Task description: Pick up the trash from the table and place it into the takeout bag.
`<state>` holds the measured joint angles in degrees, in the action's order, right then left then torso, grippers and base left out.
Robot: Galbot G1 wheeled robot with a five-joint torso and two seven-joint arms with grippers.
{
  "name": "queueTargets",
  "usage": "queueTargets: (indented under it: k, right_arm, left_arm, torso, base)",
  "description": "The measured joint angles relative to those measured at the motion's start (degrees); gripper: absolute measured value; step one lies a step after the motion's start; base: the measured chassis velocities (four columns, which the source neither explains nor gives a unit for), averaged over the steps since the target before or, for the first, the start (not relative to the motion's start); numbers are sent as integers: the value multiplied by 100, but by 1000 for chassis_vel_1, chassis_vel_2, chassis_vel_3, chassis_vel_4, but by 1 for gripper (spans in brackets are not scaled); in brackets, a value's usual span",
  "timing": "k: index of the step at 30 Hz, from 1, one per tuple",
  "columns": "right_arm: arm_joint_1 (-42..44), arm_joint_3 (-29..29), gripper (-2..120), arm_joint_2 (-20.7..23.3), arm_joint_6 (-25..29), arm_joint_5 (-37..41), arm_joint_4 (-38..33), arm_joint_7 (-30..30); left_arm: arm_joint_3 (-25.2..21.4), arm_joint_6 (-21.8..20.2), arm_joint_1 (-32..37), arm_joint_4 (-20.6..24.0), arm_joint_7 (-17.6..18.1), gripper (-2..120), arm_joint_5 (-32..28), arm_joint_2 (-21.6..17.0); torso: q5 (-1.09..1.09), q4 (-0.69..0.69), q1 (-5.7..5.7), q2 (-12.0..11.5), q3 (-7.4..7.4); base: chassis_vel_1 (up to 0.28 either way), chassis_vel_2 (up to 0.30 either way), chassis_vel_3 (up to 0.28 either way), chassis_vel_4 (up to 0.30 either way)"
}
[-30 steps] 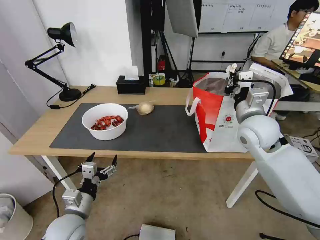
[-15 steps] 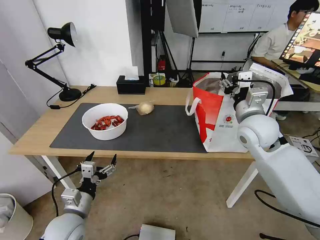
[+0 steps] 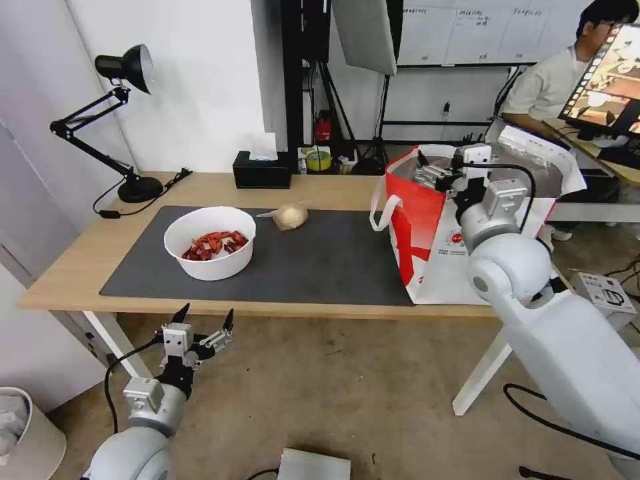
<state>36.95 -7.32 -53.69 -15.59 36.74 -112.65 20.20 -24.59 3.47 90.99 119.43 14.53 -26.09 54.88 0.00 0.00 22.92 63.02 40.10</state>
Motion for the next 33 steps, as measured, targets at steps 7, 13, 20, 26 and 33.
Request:
queueTargets:
  k: [7,13,20,26,33]
  right_arm:
    - [266,145,100,39,642,190,-145,-666]
    - [1421,-208,100,180,919,-67,-787,-826]
    - [2344,-313,100,83,1148,-522,-1087,-843]
    - [2740,-427,100,58,1171,-643,-1218,-820]
    - [3381,-582,100,-30,1310,-913,-1237,-827]
  left_arm:
    - [-15,0,-2,-4,0,100,10,73]
    - [-42,32,14,-55,-4,100,39,138]
    - [-49,63,4,-120,-10,100,69,214]
    - [-33,97,49,-119,-22,100,149,290]
    - [-54,136,52,-127,-30,100,164,328]
  torso:
    - [-1,1,1,0,0]
    - [1,-1,0,1,0]
    - [1,-1,0,1,0]
    - [0,0,0,1,0]
    - [0,-1,0,1,0]
  base:
    - [0,0,0,0]
    - [0,0,0,0]
    - [0,0,0,0]
    - [0,0,0,0]
    - [0,0,0,0]
